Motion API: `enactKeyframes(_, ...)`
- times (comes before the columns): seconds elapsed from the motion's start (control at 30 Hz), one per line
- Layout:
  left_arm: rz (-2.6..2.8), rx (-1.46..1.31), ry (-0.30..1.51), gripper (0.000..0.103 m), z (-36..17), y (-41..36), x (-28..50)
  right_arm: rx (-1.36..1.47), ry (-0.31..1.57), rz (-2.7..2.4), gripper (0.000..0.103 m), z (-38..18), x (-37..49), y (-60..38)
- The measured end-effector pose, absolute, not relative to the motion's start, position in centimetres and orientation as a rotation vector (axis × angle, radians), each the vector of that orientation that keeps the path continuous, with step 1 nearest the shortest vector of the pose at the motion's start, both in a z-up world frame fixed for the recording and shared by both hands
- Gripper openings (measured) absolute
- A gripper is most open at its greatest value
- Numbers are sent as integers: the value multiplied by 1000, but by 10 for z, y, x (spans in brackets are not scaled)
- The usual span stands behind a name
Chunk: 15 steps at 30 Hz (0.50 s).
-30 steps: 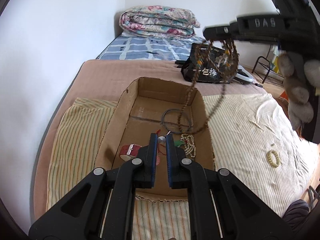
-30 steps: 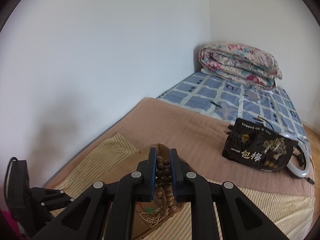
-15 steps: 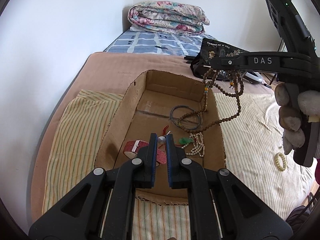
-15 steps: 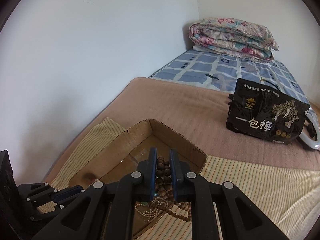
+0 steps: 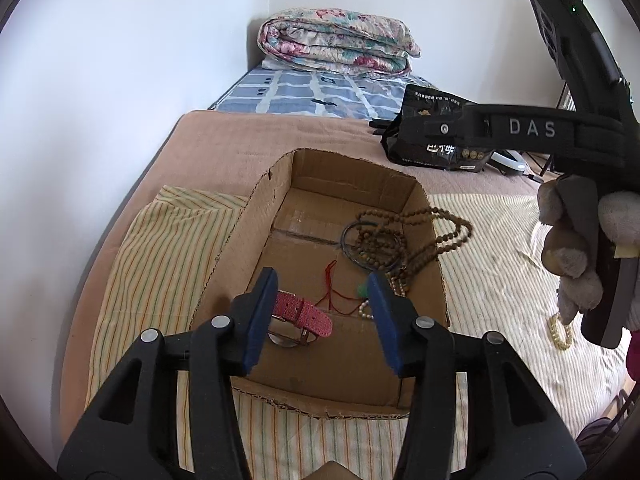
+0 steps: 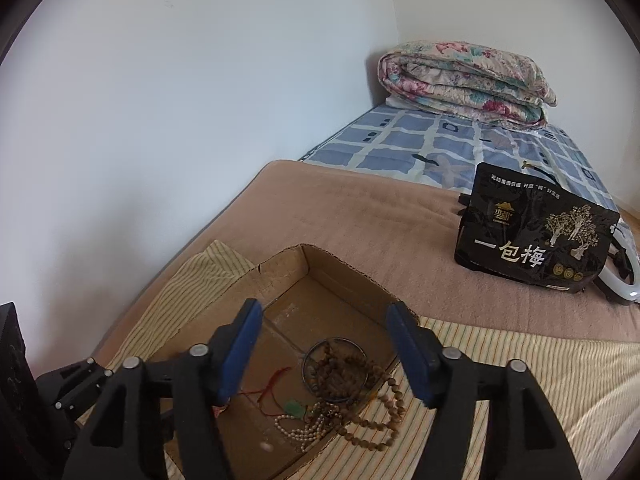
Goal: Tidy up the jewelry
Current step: 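Open both tools to drop the pearl and bead strands into the box, then move both open tools back toward the cream bead bracelet on the sheet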
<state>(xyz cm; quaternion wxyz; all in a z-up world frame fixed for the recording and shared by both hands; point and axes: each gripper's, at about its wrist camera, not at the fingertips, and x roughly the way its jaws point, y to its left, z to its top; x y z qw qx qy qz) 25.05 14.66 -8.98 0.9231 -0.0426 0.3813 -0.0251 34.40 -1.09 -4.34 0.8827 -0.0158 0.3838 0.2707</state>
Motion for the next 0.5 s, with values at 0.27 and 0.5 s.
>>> enactKeyframes(0.27, -42, -88, 781, 56, -88, 146, 250, -28, 802, 543, 88, -44, 342, -17)
enactKeyframes(0.5, -41, -84, 771, 56, -83, 144, 247, -41, 793, 536, 92, -39, 337, -19)
